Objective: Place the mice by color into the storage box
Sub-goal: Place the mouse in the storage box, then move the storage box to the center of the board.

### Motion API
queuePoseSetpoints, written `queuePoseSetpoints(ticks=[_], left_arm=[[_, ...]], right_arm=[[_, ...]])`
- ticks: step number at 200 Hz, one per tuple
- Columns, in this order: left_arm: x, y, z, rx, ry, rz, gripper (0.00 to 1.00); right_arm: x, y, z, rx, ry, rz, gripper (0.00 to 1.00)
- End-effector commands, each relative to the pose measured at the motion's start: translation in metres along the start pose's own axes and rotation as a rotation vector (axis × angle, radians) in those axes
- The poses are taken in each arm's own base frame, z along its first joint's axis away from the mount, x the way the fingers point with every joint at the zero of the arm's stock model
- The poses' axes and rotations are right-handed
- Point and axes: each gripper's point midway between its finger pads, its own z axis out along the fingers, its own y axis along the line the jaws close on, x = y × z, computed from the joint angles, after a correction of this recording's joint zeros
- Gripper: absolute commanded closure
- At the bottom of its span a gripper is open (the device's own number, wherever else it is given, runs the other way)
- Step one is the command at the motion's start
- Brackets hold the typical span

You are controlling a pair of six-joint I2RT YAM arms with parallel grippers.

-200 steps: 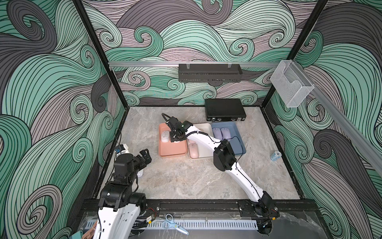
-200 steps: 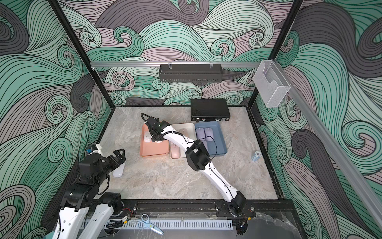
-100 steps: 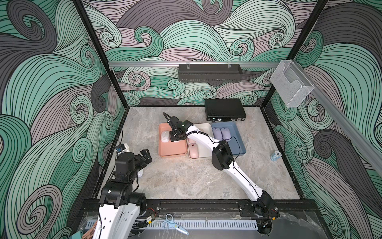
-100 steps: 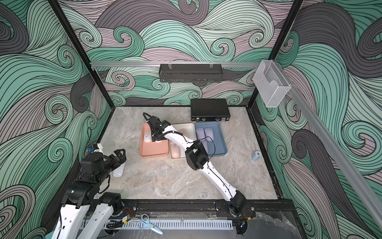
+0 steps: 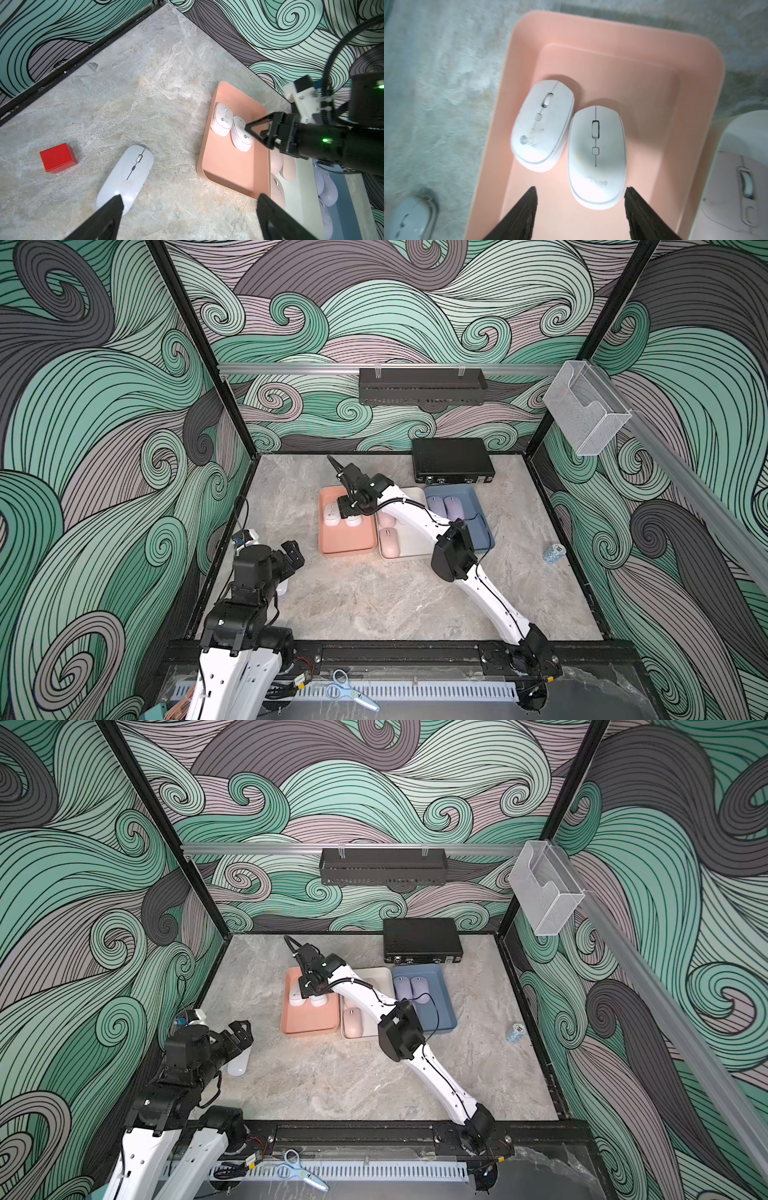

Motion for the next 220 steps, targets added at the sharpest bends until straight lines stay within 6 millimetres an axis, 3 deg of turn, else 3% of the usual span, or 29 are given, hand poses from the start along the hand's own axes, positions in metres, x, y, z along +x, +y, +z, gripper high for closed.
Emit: queuePoseSetpoints(ticks=[1, 26, 49, 74, 103, 134, 157, 183, 220], left_arm=[[-0.006, 0.006, -0.002, -0.048, -0.01, -0.003, 0.02], [-0.007, 0.013, -0.001, -0.094, -0.008, 0.003, 0.01], [-0.007, 0.022, 0.001, -0.167, 0.015, 0.01, 0.01], [0.001, 0.022, 0.014, -0.222, 0.111, -0.016, 0.01], [0.007, 0.023, 0.042, -0.274, 0.225, -0.084, 0.01], [0.002, 0.036, 0.071, -0.304, 0.291, -0.262, 0.01], [-0.002, 0.051, 0.089, -0.395, 0.376, -0.189, 0.01], [0.008, 0.055, 0.104, -0.442, 0.578, -0.093, 0.01], [0.02, 0.064, 0.127, -0.37, 0.655, -0.181, 0.01]], right_arm=[[-0.013, 0.014, -0.043, -0.041, -0.042, -0.04, 0.32], [-0.01, 0.019, -0.077, -0.049, -0.052, -0.096, 0.31], [0.0, 0.011, -0.115, -0.007, -0.087, -0.149, 0.29], [0.032, -0.016, -0.15, 0.028, -0.156, -0.158, 0.22], [0.082, -0.053, -0.19, 0.04, -0.231, -0.134, 0.15], [0.134, -0.1, -0.209, 0.113, -0.249, -0.115, 0.1], [0.156, -0.13, -0.222, 0.136, -0.275, -0.075, 0.04], [0.173, -0.153, -0.234, 0.151, -0.307, -0.046, 0.01], [0.179, -0.168, -0.255, 0.165, -0.378, -0.036, 0.0]])
